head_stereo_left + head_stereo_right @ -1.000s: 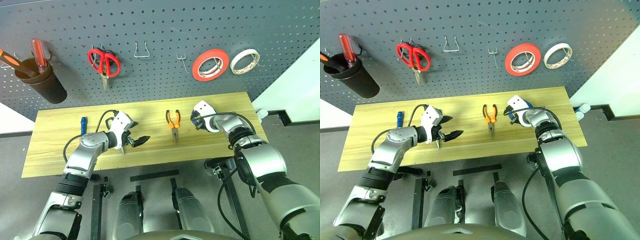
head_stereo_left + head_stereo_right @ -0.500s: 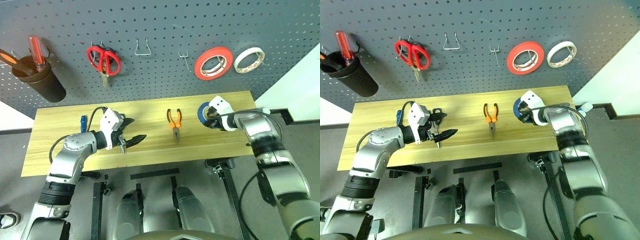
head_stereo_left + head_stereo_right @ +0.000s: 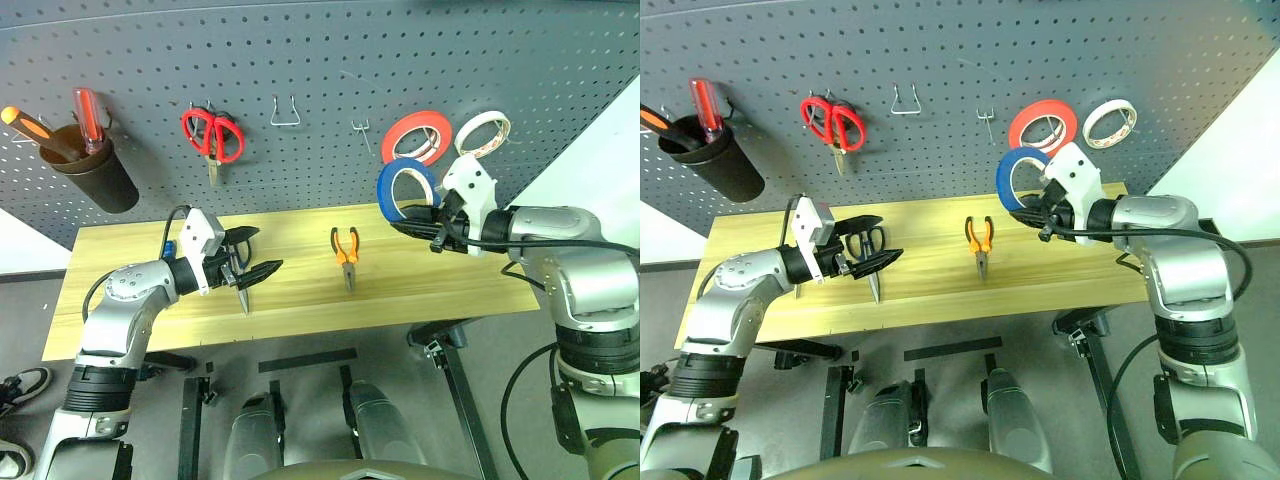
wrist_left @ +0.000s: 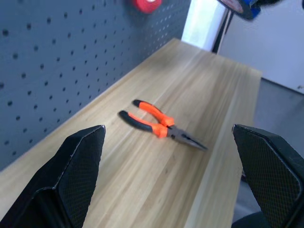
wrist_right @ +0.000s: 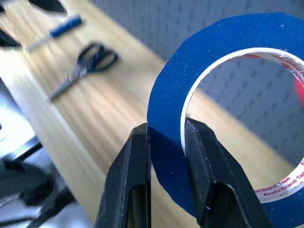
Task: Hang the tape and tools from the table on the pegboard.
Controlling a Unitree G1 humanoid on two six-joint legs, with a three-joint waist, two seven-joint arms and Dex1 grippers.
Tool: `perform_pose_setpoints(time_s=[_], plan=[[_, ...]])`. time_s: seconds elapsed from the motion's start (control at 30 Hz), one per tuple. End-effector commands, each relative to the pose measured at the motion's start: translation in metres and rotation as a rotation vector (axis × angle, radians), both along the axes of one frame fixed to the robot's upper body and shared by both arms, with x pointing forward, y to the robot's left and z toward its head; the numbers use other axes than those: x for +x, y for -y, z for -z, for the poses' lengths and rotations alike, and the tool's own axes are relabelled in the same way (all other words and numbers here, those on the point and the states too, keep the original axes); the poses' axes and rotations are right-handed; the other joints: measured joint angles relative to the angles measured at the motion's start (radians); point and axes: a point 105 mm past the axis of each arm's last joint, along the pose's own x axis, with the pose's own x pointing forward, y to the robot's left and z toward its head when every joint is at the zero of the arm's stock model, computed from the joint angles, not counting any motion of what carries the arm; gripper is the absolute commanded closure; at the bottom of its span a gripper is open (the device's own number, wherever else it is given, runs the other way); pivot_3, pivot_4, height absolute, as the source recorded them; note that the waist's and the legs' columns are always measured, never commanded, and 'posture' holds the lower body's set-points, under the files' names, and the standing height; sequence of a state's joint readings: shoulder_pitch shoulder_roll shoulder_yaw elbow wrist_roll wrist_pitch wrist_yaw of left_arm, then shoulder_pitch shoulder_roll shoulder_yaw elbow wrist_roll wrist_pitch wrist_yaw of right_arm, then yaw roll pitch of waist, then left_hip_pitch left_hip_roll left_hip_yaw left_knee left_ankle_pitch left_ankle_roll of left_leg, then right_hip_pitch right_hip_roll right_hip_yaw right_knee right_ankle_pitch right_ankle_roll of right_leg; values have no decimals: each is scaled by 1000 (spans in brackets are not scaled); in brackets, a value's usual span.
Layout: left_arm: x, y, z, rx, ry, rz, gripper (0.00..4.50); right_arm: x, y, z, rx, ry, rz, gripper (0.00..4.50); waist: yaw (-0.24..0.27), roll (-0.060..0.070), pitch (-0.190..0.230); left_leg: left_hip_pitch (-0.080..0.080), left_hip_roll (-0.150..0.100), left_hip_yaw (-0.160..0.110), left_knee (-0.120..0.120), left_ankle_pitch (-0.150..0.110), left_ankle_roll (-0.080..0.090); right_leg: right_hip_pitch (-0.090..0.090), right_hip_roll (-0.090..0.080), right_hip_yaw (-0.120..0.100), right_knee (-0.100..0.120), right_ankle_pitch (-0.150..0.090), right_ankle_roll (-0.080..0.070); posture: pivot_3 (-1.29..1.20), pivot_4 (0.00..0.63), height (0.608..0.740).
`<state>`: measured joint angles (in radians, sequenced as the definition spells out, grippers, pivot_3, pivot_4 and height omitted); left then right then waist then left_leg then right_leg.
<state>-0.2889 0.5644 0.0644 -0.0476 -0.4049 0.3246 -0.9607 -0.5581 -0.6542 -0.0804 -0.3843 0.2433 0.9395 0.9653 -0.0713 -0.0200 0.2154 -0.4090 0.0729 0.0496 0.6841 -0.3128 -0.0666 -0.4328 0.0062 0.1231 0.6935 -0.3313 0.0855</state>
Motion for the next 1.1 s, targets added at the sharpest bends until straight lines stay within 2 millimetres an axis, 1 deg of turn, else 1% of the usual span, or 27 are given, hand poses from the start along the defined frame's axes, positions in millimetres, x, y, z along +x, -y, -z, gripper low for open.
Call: perform_pose_setpoints(time_s=[0.03,0.1,0.2,0.3,0.37,0.53,0.67,0.8,0.9,1.03,1.1], plan=[[3,-3,-13,-4,58,1,0,-6,-7,-29,16,132,-34,3843,-1,-2,-10,0,0,0,0,0,0,0,0,0,0,0,0,-56,108,740],[4,-2,-14,0,70,4,0,-5,-15,-35,25,170,-52,3843,-3,-3,-18,0,-1,0,0,0,0,0,0,0,0,0,0,-52,103,740],[6,-1,-15,1,80,-1,0,-1,-25,-40,30,204,-74,3843,-5,-3,-28,1,-1,-1,0,0,0,1,0,0,0,0,0,-44,98,740],[7,1,-13,7,87,-8,0,12,-35,-38,24,232,-61,3843,-9,-3,-37,1,-1,-1,0,0,0,1,0,0,0,0,0,-29,94,740],[6,2,-12,9,91,-15,0,21,-41,-29,-22,253,-52,3843,-10,-3,-44,1,-1,-1,0,0,0,1,0,0,1,0,0,-20,94,740],[5,1,-12,3,94,-37,0,32,-56,-15,-76,293,-70,3843,-6,-3,-51,1,-1,-1,1,0,0,2,0,0,2,0,0,3,94,740],[4,-1,-11,5,100,-56,0,54,-55,2,-187,372,-16,3843,-2,-3,-53,2,-1,-2,1,0,0,2,0,-1,4,0,0,21,89,740],[2,-3,-12,4,106,-73,0,68,-59,10,-176,378,12,3843,0,-3,-60,2,-1,-2,1,0,0,2,-1,-1,5,0,0,37,86,740],[1,-4,-12,5,108,-82,0,78,-66,16,-160,379,22,3843,-1,-4,-66,3,-1,-2,1,1,-1,2,-1,-1,5,0,0,41,85,740],[2,-6,-13,9,113,-100,0,97,-74,19,-127,393,73,3843,-3,-3,-69,5,-1,-1,1,1,-2,3,-1,-1,6,0,0,47,87,740],[4,-7,-13,15,117,-117,0,105,-77,24,-132,393,91,3843,-2,-3,-70,7,-1,-1,1,2,-3,5,-1,-1,7,0,0,51,90,740]])
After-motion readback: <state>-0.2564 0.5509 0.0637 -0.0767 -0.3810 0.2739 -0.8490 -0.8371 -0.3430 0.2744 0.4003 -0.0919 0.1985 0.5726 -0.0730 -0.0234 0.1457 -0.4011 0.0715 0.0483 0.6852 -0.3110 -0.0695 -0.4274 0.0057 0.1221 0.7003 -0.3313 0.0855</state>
